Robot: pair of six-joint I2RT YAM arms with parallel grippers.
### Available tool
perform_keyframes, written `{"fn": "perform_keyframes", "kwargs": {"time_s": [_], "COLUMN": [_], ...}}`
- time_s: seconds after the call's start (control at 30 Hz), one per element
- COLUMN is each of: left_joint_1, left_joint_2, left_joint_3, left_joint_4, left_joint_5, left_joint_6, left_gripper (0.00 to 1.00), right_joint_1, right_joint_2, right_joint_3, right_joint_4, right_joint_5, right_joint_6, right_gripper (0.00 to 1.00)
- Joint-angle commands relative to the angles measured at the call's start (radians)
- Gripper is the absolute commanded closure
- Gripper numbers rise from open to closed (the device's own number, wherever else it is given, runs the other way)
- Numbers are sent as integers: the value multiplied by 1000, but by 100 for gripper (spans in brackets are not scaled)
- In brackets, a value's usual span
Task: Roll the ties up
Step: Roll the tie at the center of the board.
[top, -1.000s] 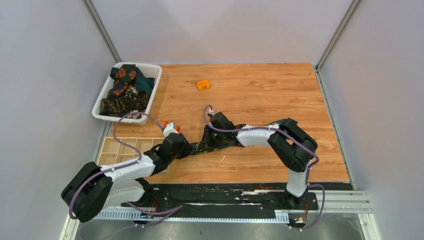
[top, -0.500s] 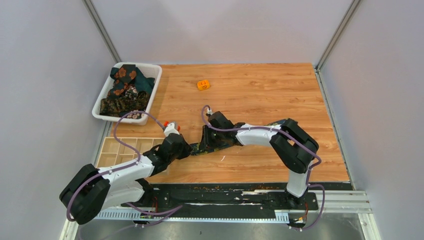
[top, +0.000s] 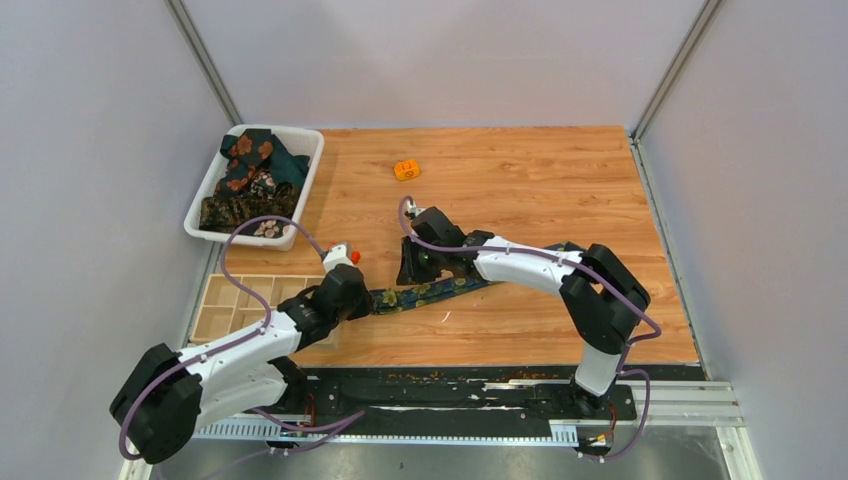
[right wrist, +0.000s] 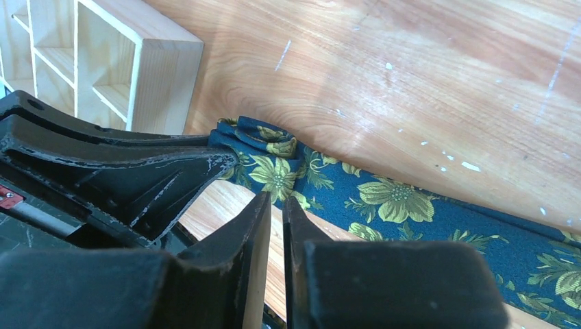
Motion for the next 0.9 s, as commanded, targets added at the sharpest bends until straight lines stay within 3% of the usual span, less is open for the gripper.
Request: {"fn": "perform_keyframes", "kwargs": {"time_s": [0.0, 0.27, 0.87], "left_joint_1": [1, 0, 1], "left_joint_2": [-23, -52, -51], "left_joint_3": [50, 76, 149], "left_joint_4": [-79, -126, -182], "left_joint_5": [-34, -27, 1], "left_joint_6": [42, 56, 80], "left_gripper": [100, 100, 100], "right_joint_1": [26, 38, 84], "right_joint_2": [27, 101, 193], "right_joint_3": [47, 75, 109], "right_joint_4": [-1, 18, 70], "right_joint_5": [1, 2, -35], "right_joint_6": [-8, 0, 30], "right_gripper": [89, 97, 98]}}
